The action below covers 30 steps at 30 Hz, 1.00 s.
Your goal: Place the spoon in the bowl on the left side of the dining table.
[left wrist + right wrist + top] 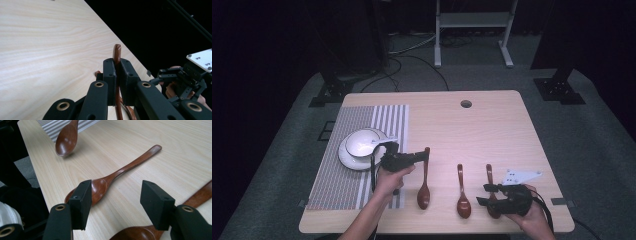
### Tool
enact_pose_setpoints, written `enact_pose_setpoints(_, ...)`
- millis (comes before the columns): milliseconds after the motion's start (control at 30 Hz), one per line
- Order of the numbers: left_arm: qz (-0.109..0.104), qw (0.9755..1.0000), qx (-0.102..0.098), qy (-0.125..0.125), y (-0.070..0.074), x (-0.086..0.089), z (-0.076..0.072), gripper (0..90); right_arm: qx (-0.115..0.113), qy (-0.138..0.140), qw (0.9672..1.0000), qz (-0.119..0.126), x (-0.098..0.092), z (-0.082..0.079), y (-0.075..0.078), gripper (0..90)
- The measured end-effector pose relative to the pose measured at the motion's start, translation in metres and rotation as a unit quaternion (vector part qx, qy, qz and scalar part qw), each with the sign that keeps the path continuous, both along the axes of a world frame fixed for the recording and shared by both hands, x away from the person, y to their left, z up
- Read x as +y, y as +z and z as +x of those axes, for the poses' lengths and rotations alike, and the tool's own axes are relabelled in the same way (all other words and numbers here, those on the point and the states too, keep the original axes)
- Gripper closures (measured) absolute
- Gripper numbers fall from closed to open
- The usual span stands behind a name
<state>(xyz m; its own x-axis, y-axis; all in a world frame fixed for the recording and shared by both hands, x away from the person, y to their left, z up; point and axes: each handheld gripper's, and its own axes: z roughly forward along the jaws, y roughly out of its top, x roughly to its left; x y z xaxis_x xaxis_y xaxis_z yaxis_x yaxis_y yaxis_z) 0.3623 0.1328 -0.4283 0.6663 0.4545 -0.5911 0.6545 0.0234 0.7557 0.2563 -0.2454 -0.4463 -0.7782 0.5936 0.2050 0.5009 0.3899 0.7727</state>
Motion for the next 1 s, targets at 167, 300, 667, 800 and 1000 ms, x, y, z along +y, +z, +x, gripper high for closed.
enact_pose_setpoints(167,0.012,0.9998,-0.011,0.013,0.01,0.006,0.005,84.2,0.003,-0.008,0.9996,0.028,-0.008,-0.003,0.001,40.9)
enact_pose_setpoints(300,0.017,0.9995,-0.018,0.021,0.017,0.013,0.009,84.2,0.001,-0.015,0.9991,0.04,-0.012,-0.004,0.003,40.9)
enact_pose_setpoints(667,0.022,0.999,-0.024,0.032,0.029,0.024,0.016,84.2,0.0,-0.032,0.9978,0.058,-0.021,-0.004,0.004,40.9)
enact_pose_setpoints(800,0.033,0.9984,-0.03,0.035,0.036,0.027,0.019,84.2,0.001,-0.036,0.9973,0.064,-0.024,-0.004,0.003,41.0)
enact_pose_setpoints(1000,0.034,0.9975,-0.036,0.05,0.048,0.036,0.027,84.2,0.001,-0.039,0.9971,0.065,-0.026,-0.005,0.002,41.0)
